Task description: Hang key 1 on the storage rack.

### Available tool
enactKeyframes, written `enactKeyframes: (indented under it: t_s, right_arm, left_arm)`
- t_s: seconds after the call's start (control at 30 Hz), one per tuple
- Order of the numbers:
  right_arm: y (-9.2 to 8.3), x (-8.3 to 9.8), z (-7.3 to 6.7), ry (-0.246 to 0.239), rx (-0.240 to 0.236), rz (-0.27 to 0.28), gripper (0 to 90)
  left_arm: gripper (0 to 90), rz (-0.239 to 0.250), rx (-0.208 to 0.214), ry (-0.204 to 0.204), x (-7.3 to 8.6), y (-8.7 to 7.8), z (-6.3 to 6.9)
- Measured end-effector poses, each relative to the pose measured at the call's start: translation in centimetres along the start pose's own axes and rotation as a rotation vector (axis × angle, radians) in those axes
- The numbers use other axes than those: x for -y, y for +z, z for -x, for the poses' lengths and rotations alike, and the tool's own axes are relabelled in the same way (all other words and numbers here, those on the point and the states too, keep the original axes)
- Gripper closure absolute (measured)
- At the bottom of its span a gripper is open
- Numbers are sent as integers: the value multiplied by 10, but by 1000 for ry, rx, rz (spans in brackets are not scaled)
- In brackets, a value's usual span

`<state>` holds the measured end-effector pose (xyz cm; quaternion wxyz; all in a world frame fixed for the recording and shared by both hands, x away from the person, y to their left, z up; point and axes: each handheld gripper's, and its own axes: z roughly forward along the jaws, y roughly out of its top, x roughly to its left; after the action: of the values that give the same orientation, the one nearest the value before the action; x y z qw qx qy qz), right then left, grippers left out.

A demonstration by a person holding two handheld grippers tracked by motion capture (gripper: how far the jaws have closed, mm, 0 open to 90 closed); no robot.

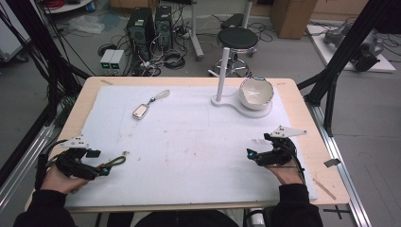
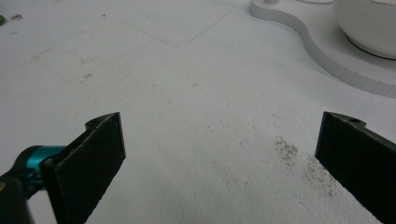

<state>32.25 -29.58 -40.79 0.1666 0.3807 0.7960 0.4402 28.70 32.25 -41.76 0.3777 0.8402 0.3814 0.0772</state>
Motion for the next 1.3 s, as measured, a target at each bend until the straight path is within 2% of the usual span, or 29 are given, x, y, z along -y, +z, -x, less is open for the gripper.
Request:
enactKeyframes:
  t_s: [0.17,0.23,0.33,0.5,0.63,0.8,1.03,1.2,1.3]
  right_arm:
    - [1,1,0,2,0,-2,6]
    - [0,1,1,2,-1,-1,6]
    - [0,1,1,6,-2,-2,6]
    - [0,1,1,7,-2,-2,6]
    - [0,1,1,7,-3,-1,6]
    - [0,1,1,5,-4,-2,6]
    - [1,1,1,4,-3,-3,6]
    - [2,1,0,2,-7,-13,6]
    - [3,1,0,0,-6,-12,6]
  left_arm:
    - [160,-45,2,-3,2,2,-1]
    - [168,-85,3,-5,4,4,-2]
    - [179,-113,-4,-2,5,5,-2]
    - [225,-117,-10,-9,6,4,-3]
    - [277,-135,-30,-13,9,3,-4]
    - [387,-139,-57,-23,12,1,-6]
    - [668,-129,-84,-26,14,0,-8]
    - [707,-126,-93,-2,14,-1,-7]
    - [713,-122,-75,-8,13,0,-8]
